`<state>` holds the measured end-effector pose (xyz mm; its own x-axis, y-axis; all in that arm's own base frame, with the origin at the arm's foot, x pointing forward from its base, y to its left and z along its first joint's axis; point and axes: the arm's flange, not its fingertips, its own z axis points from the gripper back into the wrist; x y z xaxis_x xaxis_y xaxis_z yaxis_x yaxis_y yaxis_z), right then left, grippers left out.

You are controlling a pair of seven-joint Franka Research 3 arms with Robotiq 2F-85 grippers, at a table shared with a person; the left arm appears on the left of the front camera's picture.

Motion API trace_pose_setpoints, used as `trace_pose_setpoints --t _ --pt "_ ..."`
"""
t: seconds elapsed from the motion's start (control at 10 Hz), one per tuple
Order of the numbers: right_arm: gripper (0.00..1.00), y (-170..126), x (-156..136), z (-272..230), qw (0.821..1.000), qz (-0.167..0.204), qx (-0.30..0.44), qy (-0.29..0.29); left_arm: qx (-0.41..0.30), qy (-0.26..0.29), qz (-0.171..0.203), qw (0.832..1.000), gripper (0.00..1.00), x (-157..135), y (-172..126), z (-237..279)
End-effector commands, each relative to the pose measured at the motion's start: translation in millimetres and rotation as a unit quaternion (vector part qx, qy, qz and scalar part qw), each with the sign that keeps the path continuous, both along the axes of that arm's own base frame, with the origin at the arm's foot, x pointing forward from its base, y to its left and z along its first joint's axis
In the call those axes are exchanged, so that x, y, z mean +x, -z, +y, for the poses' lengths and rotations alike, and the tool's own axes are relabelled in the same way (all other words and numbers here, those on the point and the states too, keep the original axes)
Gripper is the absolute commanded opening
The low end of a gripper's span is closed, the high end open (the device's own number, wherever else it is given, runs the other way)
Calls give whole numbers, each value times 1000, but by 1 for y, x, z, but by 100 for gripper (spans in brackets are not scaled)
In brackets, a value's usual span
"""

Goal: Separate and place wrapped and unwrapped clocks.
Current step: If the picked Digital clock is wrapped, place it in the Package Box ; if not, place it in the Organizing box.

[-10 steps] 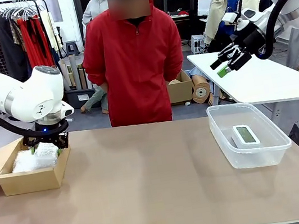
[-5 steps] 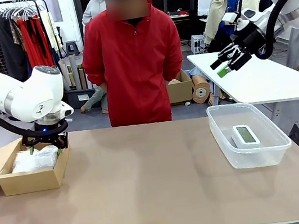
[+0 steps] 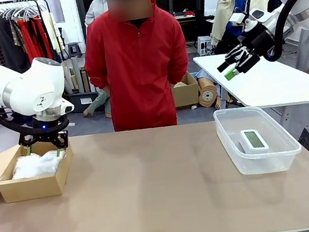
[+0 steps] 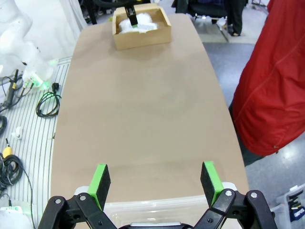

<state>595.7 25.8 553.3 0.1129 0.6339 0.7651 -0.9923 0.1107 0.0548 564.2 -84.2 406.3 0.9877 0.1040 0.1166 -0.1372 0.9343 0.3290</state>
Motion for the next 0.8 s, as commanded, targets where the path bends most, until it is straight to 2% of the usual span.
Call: trace_pose_setpoints --t 0.0,0.3,0.6,0.7 --pt "100 -2 -1 2 1000 -4 -7 0 -9 -16 -1 1000 100 -2 -15 -4" --pt "100 -2 -1 2 1000 -4 -7 0 -22 -12 12 1000 100 -10 -34 -8" --pt "100 -2 -1 2 1000 -4 -7 0 -16 -3 25 1000 100 -13 -37 -10" --pt "100 -2 -1 2 1000 -4 -7 0 -17 -13 8 1000 100 -11 -32 -12"
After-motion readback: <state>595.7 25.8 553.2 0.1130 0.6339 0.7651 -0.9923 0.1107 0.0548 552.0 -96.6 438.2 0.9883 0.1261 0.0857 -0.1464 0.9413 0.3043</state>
